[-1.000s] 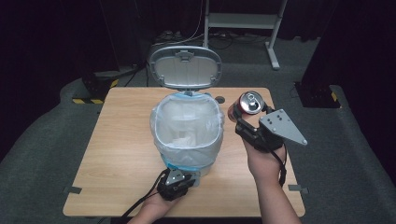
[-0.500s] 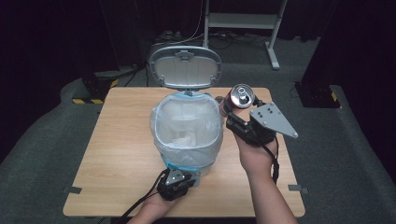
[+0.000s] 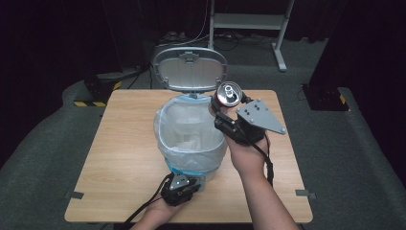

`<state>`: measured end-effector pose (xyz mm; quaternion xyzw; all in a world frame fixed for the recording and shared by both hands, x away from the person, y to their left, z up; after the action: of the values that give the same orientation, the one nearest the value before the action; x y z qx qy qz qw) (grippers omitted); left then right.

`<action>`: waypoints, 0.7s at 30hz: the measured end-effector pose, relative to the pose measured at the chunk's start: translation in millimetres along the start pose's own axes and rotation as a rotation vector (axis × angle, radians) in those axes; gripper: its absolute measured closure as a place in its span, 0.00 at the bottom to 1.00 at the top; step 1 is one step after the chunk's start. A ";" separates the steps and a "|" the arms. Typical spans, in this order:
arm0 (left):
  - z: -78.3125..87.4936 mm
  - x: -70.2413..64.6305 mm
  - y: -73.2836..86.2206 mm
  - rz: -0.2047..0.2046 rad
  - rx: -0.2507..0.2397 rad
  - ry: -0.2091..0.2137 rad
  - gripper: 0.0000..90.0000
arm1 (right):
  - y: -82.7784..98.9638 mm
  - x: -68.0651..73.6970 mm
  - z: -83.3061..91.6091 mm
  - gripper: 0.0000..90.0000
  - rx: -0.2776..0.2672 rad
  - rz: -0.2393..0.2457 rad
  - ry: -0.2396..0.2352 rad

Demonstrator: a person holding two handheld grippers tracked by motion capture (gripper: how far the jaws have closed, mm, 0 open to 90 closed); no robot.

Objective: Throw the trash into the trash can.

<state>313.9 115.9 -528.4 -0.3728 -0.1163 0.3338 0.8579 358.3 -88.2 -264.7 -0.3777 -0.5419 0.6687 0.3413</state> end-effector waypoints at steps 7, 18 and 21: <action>-0.2 0.0 -0.1 0.003 -0.002 0.001 0.79 | -2.8 13.8 -9.8 0.38 0.007 0.011 -0.034; 0.3 0.7 -0.1 0.000 -0.002 -0.005 0.78 | -4.5 36.0 -24.3 0.38 0.029 0.000 -0.109; 0.2 0.7 -0.1 0.000 -0.002 -0.005 0.78 | -4.5 42.0 -27.7 0.38 0.035 0.004 -0.123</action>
<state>314.4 116.5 -528.2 -0.3729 -0.1186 0.3348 0.8572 362.5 -38.1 -269.4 -0.3308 -0.5496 0.7006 0.3125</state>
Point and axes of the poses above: each handheld gripper's, and its own axes: z roughly backward along the jaws, y roughly out of its underside, x roughly to its left, the point moved 1 cm from there along -z, roughly forward along the jaws, and after that the axes turned 7 degrees about x, right-handed, at the moved point
